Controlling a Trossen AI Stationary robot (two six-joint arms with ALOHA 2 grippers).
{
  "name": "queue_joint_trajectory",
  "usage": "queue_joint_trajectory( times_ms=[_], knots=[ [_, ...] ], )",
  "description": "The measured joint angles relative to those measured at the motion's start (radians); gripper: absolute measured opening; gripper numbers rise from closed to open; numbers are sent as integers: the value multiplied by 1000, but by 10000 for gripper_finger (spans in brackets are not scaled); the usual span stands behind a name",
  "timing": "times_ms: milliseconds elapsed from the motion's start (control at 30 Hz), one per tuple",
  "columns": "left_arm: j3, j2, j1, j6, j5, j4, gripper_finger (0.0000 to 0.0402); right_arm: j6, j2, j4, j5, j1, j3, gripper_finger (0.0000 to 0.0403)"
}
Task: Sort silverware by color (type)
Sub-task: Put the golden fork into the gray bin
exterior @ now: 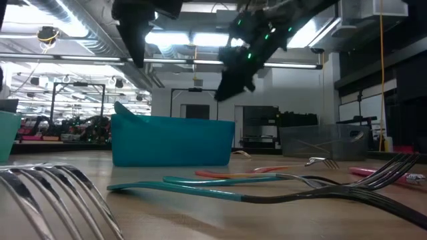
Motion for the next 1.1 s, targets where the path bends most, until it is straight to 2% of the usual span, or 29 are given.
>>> queue_joint_trajectory(
  times_ms=[300, 533, 1100],
  knots=[
    [0, -19, 114, 128, -4, 17, 85, -4, 152, -35, -7, -25, 8, 111],
    [0, -19, 160, 164, -1, 85, 85, -4, 219, -36, -30, -23, 8, 111],
    [0, -19, 166, 165, 10, 105, 85, -4, 257, -83, -23, -22, 7, 111]
  ],
)
